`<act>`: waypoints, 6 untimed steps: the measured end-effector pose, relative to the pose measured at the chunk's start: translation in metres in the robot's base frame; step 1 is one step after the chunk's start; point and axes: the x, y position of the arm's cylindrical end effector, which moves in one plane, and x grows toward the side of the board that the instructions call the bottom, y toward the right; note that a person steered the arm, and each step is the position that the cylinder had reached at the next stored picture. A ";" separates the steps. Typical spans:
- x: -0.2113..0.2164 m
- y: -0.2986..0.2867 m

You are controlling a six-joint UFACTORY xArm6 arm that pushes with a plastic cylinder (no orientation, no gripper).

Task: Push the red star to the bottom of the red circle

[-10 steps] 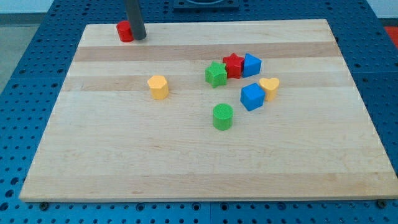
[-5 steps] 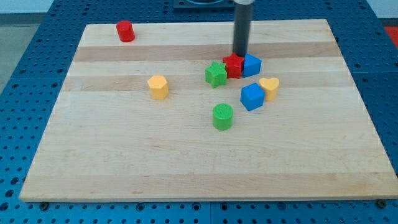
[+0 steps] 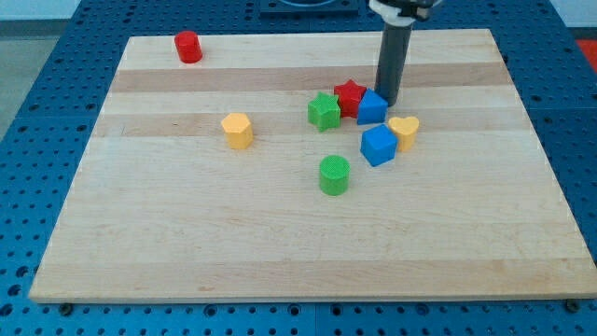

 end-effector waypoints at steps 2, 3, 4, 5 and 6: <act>0.012 -0.018; -0.006 -0.021; -0.009 -0.051; -0.010 -0.085; -0.020 -0.115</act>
